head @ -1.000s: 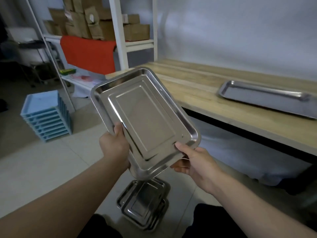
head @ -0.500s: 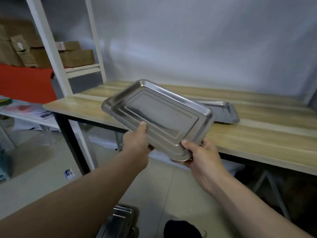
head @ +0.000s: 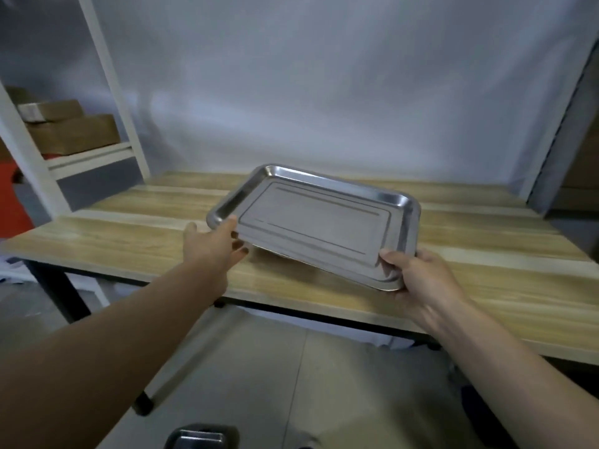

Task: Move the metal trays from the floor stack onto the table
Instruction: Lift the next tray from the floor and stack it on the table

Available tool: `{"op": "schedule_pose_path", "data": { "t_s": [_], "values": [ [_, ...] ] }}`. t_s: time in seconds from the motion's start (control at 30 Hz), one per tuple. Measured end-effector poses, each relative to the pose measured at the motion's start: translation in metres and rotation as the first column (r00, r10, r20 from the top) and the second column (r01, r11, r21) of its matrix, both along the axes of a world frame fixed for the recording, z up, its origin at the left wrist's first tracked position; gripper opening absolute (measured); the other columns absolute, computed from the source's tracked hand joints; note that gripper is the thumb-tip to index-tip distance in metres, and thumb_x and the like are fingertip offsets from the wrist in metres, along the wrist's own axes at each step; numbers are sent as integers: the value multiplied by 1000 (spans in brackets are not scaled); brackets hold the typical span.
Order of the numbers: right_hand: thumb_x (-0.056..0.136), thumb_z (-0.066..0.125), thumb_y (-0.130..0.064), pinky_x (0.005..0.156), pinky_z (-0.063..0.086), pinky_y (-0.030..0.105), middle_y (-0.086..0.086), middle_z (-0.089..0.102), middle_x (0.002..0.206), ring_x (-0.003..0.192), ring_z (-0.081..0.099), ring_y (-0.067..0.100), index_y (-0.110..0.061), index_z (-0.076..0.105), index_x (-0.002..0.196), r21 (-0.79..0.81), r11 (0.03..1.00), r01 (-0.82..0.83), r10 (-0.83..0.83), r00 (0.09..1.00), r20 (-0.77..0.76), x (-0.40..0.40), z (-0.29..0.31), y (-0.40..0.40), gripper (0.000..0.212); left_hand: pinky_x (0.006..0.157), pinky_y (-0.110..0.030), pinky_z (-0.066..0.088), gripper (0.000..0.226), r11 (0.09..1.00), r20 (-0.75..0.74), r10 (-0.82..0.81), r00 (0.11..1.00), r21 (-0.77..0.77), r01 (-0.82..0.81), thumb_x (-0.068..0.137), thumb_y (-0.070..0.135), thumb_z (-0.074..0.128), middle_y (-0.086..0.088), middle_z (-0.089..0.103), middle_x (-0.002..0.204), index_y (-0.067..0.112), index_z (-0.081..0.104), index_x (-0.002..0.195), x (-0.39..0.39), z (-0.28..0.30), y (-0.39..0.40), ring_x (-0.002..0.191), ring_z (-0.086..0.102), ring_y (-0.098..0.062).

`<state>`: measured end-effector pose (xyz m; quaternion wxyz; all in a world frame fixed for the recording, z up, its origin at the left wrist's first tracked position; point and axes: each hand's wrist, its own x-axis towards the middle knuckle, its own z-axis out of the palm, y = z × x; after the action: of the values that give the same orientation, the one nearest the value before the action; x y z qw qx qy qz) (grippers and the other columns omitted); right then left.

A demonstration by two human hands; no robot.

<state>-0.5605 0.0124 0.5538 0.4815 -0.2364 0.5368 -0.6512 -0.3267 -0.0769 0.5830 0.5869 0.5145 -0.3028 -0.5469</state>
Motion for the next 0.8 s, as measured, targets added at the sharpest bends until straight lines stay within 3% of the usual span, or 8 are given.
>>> {"op": "schedule_pose_path", "data": {
  "t_s": [0.1,0.27,0.33,0.4,0.47,0.57,0.7,0.8],
  "values": [
    [90,61,-3,64,54,36,12,70,95,79,67,22,-6,61,110,19,1000,20,-20,999,-42,-16,7,-12,20,51,-28,60,42,1000,33,19,999,-17,-18,93,4,58,-11,64,103,11,49,133,-8,1,-19,75,67,-20],
    [90,60,-2,80,58,42,9,63,100,82,64,22,-16,49,132,-49,986,158,-164,973,-161,-36,11,-36,45,40,-26,57,42,999,23,12,1000,35,-13,94,-2,51,-19,59,113,4,46,135,-31,5,-28,68,65,-26],
    [90,60,-2,81,59,46,11,62,106,90,66,26,-23,46,125,-78,976,202,-213,963,-165,-41,11,-45,43,40,-25,56,41,999,33,-8,999,37,6,95,2,53,-19,58,110,2,44,135,-40,3,-30,64,65,-25],
    [91,58,-2,71,61,40,10,61,104,86,67,26,-22,46,123,-99,971,217,-232,955,-182,-43,12,-54,40,46,-27,59,39,1000,65,-14,998,14,13,96,9,54,-20,59,110,1,45,133,-44,-1,-35,69,68,-28],
    [92,54,-1,62,58,33,4,59,95,78,65,22,-21,48,126,-93,973,212,-229,940,-253,-42,13,-60,39,58,-30,61,36,1000,164,18,986,-8,-17,98,13,52,-21,60,112,2,46,132,-44,-6,-42,82,69,-33],
    [92,50,0,67,57,36,0,60,92,77,61,19,-19,54,127,-52,973,226,-228,890,-395,-46,9,-70,40,75,-37,58,33,996,368,82,926,-47,-70,100,17,48,-14,60,97,0,51,127,-37,-18,-55,86,67,-32],
    [91,53,-2,61,49,30,5,63,100,80,60,20,-17,61,125,-14,970,244,-217,831,-513,-50,1,-81,38,58,-29,45,28,994,601,109,792,-82,-75,98,23,50,-5,54,70,0,65,105,-21,-34,-63,66,54,-21],
    [91,57,-6,69,55,36,5,63,96,86,64,24,-16,58,129,41,964,263,-191,794,-577,-50,-11,-88,39,67,-31,46,29,997,668,79,740,-62,-51,96,24,53,-6,60,75,1,69,103,-13,-43,-64,73,56,-23]
  ]
}}
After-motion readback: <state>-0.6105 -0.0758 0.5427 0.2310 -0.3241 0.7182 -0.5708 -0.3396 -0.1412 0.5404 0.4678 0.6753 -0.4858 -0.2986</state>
